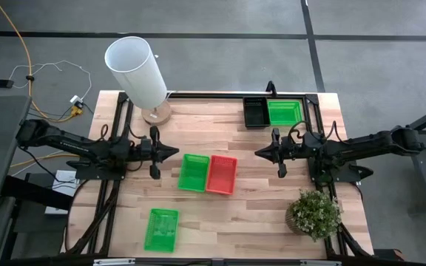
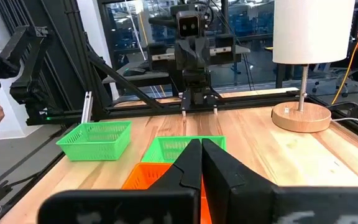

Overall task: Stack baskets by color
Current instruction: Stack the top green bin on top of the middle green bin

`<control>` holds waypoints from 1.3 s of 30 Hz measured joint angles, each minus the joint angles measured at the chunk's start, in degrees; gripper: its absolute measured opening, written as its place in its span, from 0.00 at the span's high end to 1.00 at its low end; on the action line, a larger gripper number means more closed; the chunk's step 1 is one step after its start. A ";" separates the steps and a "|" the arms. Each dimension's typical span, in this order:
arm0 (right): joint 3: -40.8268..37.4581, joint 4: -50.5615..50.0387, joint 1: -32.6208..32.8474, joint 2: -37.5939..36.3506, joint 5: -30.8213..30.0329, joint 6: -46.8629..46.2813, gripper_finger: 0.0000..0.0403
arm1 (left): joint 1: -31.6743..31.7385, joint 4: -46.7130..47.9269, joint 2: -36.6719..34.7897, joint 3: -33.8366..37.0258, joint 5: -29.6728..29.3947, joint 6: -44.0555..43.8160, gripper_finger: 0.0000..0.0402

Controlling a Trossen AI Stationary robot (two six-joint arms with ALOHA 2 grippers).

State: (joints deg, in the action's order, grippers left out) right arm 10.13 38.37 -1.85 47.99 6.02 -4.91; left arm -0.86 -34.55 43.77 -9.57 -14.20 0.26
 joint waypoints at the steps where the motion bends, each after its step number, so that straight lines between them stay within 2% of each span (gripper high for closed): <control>1: 0.00 0.00 0.00 0.00 0.00 0.00 1.00 | 0.00 0.12 0.03 0.26 -0.16 -0.08 1.00; 15: 0.00 0.00 0.00 0.00 -0.02 0.02 1.00 | 0.00 0.24 0.04 0.32 -0.17 0.80 1.00; 23: 0.00 0.00 0.02 0.00 -0.28 -0.15 1.00 | 0.00 0.47 0.04 -0.76 -0.54 -0.01 0.92; 25: 0.00 0.00 0.04 0.00 -3.85 -1.42 1.00 | 0.00 0.51 0.04 -0.76 -1.20 -0.02 0.90; 28: 0.79 -1.55 -0.01 0.00 -16.54 -5.34 1.00 | 0.00 0.87 0.04 -0.76 -1.34 -0.03 0.88; 31: 6.67 -13.02 -0.78 0.02 -28.62 -4.92 1.00 | 0.00 1.40 0.04 -0.76 -1.41 -0.03 0.88; 34: 15.99 -35.25 -4.21 0.90 -36.06 -5.53 0.99 | 0.00 1.97 0.04 -0.76 -1.90 -0.04 0.92; 36: 21.40 -50.36 -7.77 2.35 -37.37 -6.90 0.96 | 0.00 1.99 0.04 -0.77 -2.12 -0.06 0.97; 39: 27.58 -68.10 -14.68 5.40 -34.41 -6.15 0.85 | 0.00 2.22 0.04 -0.78 -2.03 -0.06 0.99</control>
State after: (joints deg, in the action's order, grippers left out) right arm 37.71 -29.73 -16.53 53.38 -28.39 -11.05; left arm -0.86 -32.33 43.81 -10.35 -16.23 0.21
